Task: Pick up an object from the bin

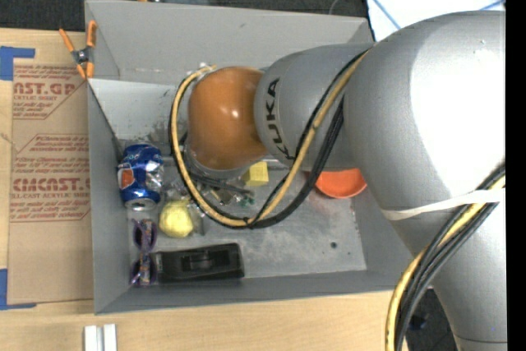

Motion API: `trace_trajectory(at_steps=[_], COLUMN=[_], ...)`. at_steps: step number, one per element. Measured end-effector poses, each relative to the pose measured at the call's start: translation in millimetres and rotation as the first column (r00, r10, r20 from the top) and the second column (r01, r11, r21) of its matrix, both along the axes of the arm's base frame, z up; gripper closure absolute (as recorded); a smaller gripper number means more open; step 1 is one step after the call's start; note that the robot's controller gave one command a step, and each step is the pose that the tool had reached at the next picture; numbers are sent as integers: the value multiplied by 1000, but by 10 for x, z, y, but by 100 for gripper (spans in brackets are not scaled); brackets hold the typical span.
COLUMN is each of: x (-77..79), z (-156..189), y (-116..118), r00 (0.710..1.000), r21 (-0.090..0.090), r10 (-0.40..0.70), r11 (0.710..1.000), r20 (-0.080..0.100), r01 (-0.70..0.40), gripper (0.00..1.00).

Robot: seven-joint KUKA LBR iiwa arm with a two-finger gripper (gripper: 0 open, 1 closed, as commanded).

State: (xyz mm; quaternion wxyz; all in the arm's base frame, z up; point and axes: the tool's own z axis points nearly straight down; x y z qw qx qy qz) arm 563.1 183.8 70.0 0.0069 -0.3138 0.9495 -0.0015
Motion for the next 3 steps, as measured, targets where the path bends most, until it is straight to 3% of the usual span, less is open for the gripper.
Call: trace_trajectory(at_steps=[1,2,3], x=[-196,-322,-323], z=[640,1056,1193], y=[-132,135,70], r00=[1000,999,999], r21=[-2,1,-1], r10=[11,35,48], r11=[1000,999,999], r20=[-5,-3,-17], r01=[-11,-35,-48], gripper=[100,100,100])
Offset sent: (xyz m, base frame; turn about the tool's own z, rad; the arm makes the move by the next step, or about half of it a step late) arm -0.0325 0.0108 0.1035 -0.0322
